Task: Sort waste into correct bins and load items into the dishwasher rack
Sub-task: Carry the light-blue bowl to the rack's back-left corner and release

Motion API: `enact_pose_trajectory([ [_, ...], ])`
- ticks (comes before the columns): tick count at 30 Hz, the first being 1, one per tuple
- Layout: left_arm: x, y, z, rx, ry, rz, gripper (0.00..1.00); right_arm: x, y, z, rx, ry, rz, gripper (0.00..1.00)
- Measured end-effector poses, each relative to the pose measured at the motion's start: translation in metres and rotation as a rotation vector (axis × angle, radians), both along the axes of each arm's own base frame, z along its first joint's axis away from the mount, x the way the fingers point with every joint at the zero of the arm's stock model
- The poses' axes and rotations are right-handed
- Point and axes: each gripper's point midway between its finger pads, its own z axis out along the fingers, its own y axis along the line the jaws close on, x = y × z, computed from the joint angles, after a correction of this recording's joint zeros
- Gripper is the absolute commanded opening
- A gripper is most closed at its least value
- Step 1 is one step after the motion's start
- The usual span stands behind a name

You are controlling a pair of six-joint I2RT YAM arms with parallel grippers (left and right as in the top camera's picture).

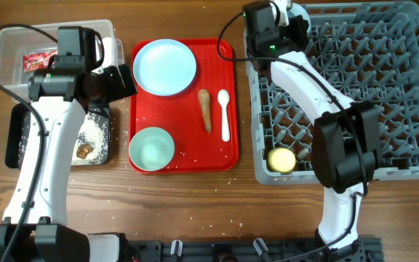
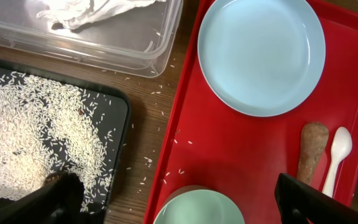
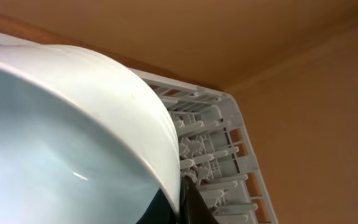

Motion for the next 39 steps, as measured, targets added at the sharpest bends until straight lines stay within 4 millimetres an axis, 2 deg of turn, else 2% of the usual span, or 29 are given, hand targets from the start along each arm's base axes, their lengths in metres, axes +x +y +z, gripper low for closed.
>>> enact_pose_trajectory([
  [1,0.0,0.0,0.0,0.0,0.0,0.0,1.0,-0.001,0.001,0.0,-0.002,0.005,0.002,0.09],
  [2,0.0,0.0,0.0,0.0,0.0,0.0,1.0,-0.002,0.002,-0.003,-0.005,0.021,0.007,0.19],
  [4,0.0,0.0,0.0,0.0,0.0,0.0,1.0,-0.005,0.003,-0.007,-0.02,0.059,0.016,0.22],
  [6,0.0,0.0,0.0,0.0,0.0,0.0,1.0,-0.008,0.006,-0.01,-0.031,0.086,0.027,0.4],
  [11,0.0,0.0,0.0,0.0,0.0,0.0,1.0,-0.015,0.038,-0.013,-0.067,0.137,0.105,0.49],
  [13,0.0,0.0,0.0,0.0,0.0,0.0,1.0,-0.018,0.051,-0.013,-0.075,0.144,0.133,0.68],
  [15,0.0,0.0,0.0,0.0,0.0,0.0,1.0,-0.02,0.057,-0.015,-0.049,0.127,0.13,0.68],
  [17,0.0,0.0,0.0,0.0,0.0,0.0,1.0,-0.026,0.06,-0.028,0.025,0.16,0.143,0.68],
  [19,0.0,0.0,0.0,0.0,0.0,0.0,1.0,-0.035,0.077,-0.03,0.242,0.188,0.21,0.71],
  [20,0.0,0.0,0.0,0.0,0.001,0.0,1.0,-0.038,0.082,-0.024,0.316,0.184,0.236,0.71],
  [21,0.0,0.0,0.0,0.0,0.0,0.0,1.0,-0.047,0.098,0.012,0.531,0.143,0.325,0.7],
  [22,0.0,0.0,0.0,0.0,0.0,0.0,1.0,-0.051,0.101,0.037,0.635,0.092,0.354,0.7],
  [23,0.0,0.0,0.0,0.0,0.0,0.0,1.0,-0.054,0.093,0.083,0.779,-0.025,0.364,0.7],
  [24,0.0,0.0,0.0,0.0,0.0,0.0,1.0,-0.052,0.08,0.101,0.849,-0.096,0.334,0.68],
  [25,0.0,0.0,0.0,0.0,0.0,0.0,1.0,-0.047,0.062,0.11,0.926,-0.159,0.276,0.66],
  [26,0.0,0.0,0.0,0.0,0.0,0.0,1.0,-0.039,0.036,0.105,1.009,-0.2,0.187,0.65],
  [27,0.0,0.0,0.0,0.0,0.0,0.0,1.0,-0.03,0.011,0.087,1.08,-0.214,0.092,0.65],
  [28,0.0,0.0,0.0,0.0,-0.001,0.0,1.0,-0.024,-0.002,0.072,1.126,-0.215,0.032,0.64],
  [29,0.0,0.0,0.0,0.0,0.0,0.0,1.0,-0.016,-0.017,0.047,1.188,-0.204,-0.044,0.64],
  [30,0.0,0.0,0.0,0.0,0.0,0.0,1.0,-0.013,-0.02,0.033,1.22,-0.189,-0.075,0.64],
  [35,0.0,0.0,0.0,0.0,0.0,0.0,1.0,0.012,-0.01,-0.013,1.315,-0.166,-0.107,0.64],
  [36,0.0,0.0,0.0,0.0,0.0,0.0,1.0,0.017,-0.009,-0.026,1.318,-0.157,-0.115,0.61],
  [39,0.0,0.0,0.0,0.0,0.0,0.0,1.0,0.021,-0.009,-0.046,1.32,-0.138,-0.136,0.47],
])
